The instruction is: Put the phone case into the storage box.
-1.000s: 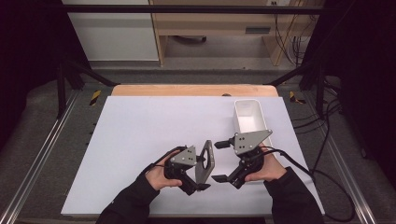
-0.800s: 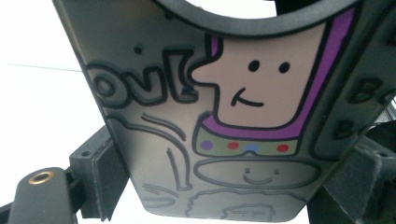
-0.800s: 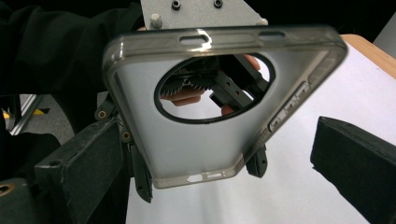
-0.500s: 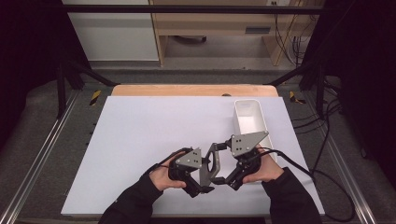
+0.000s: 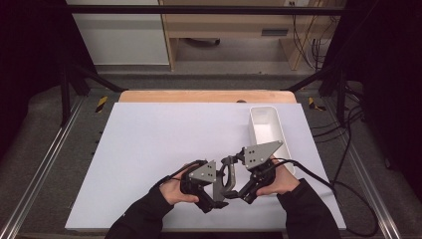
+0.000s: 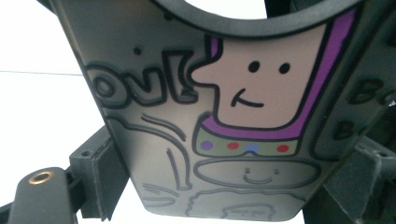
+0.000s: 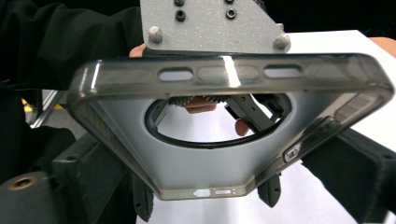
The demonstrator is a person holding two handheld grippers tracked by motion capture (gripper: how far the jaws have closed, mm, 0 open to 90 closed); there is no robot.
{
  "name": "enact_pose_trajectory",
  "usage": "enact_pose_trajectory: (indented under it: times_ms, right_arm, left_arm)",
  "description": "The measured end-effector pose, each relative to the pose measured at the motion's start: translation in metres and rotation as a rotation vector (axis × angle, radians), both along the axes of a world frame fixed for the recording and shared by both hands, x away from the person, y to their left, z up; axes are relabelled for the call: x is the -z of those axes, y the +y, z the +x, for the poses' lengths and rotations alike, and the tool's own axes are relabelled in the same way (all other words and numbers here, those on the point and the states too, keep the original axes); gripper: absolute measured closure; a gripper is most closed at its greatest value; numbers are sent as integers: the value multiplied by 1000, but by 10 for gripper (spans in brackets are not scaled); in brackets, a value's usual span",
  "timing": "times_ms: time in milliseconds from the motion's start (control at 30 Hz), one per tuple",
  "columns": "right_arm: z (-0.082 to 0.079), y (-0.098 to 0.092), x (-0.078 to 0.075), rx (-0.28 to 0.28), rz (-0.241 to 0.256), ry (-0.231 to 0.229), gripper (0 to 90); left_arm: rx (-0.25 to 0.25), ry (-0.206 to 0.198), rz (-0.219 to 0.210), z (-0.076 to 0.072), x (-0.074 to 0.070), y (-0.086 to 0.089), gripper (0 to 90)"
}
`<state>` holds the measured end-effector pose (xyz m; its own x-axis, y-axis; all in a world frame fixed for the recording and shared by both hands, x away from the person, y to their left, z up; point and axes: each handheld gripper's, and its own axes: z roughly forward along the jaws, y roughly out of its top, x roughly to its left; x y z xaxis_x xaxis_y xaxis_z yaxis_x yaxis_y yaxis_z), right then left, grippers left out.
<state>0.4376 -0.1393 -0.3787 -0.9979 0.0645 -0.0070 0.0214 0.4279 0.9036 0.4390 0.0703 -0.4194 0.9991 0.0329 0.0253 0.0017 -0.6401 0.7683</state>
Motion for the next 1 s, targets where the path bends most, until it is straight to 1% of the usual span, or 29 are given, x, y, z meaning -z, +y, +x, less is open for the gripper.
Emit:
enact_pose_trajectory:
  times_ms: [500,767,1000]
  right_arm:
    - [0,1,2,-7,-5,17,120]
    - [0,2,2,-10,-12,13,122]
    - [0,1,2,-8,-4,14,122]
  left_arm:
    - [-2,8,6,0,2,1,114]
    - [-7,4,16,-1,2,0,112]
    - [-16,16,14,-1,1,2,107]
